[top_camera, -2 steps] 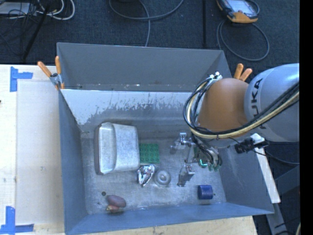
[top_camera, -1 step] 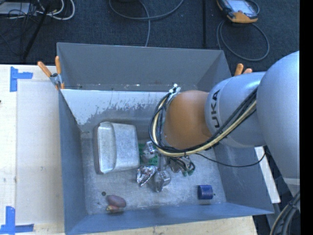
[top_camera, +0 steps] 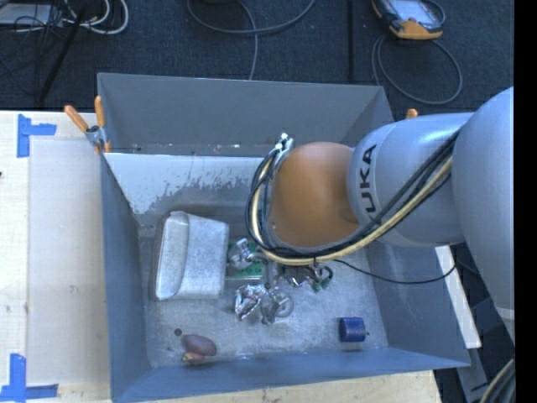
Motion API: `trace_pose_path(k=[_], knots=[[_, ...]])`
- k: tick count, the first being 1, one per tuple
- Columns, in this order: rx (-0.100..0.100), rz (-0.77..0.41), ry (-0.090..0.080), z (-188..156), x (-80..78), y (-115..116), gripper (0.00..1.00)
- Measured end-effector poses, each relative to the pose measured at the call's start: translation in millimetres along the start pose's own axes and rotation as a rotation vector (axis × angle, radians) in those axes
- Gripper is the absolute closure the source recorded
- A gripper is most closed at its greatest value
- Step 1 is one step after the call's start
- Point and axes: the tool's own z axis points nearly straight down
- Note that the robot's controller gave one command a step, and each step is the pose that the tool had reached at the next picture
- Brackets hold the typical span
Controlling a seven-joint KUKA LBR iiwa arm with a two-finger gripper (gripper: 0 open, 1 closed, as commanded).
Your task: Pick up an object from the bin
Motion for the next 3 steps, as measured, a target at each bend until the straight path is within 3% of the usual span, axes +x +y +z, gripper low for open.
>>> trace_pose_path(k=[1, 2, 3], knots=[[0.001, -0.175, 0.001, -3, -26.8, -1, 0.0], [-0.004, -0.34, -0.009, 22, -18.3, -12, 0.0], [-0.003, -0.34, -0.003, 18, -20.9, -10, 0.0]])
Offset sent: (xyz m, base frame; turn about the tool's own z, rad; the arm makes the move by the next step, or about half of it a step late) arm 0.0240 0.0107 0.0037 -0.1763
